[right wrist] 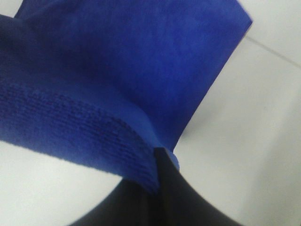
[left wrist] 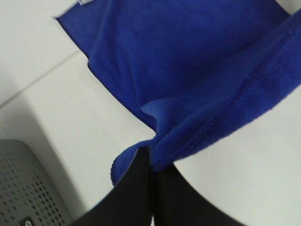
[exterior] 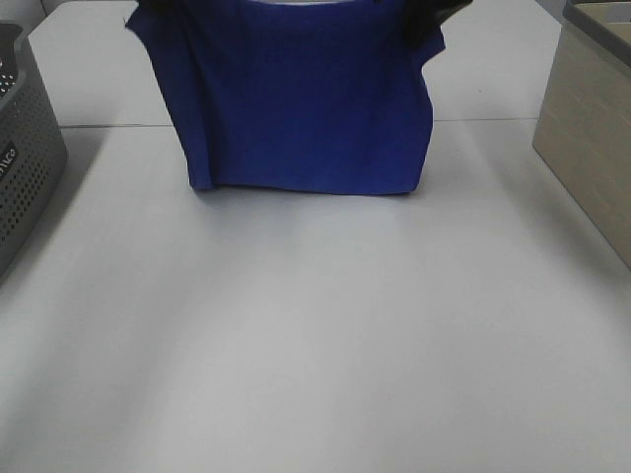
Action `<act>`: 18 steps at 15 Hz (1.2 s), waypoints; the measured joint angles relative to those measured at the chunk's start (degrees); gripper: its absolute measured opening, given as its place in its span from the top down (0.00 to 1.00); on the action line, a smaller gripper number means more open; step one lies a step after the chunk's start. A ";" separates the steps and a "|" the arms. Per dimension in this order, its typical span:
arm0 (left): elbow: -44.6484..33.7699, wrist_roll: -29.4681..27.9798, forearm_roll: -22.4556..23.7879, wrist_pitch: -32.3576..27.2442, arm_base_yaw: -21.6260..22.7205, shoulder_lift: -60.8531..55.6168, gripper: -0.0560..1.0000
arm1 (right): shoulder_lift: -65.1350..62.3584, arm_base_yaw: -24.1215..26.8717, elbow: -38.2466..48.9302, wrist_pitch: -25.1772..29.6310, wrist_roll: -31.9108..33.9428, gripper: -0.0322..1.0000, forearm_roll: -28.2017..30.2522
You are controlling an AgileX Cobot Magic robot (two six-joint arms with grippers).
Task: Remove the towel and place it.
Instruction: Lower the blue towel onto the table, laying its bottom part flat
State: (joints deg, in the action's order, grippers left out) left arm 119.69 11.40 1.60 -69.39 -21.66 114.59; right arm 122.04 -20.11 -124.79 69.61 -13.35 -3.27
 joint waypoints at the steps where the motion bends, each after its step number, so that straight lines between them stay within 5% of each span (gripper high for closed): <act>1: -4.98 -0.52 -1.60 -0.11 0.00 -1.55 0.95 | -1.95 0.00 4.64 0.06 0.00 0.95 -0.17; 10: -41.02 0.00 -13.87 1.03 -0.57 -23.55 0.95 | -25.61 -0.40 43.83 -0.40 0.46 0.95 -8.65; 18: -61.42 0.00 -23.09 2.29 -3.09 -30.14 0.95 | -28.19 -0.46 58.67 -0.40 -0.11 0.95 -14.04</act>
State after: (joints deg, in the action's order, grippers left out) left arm 58.27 11.40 -21.49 -67.09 -24.75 84.45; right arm 93.85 -20.57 -66.12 69.21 -13.46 -17.30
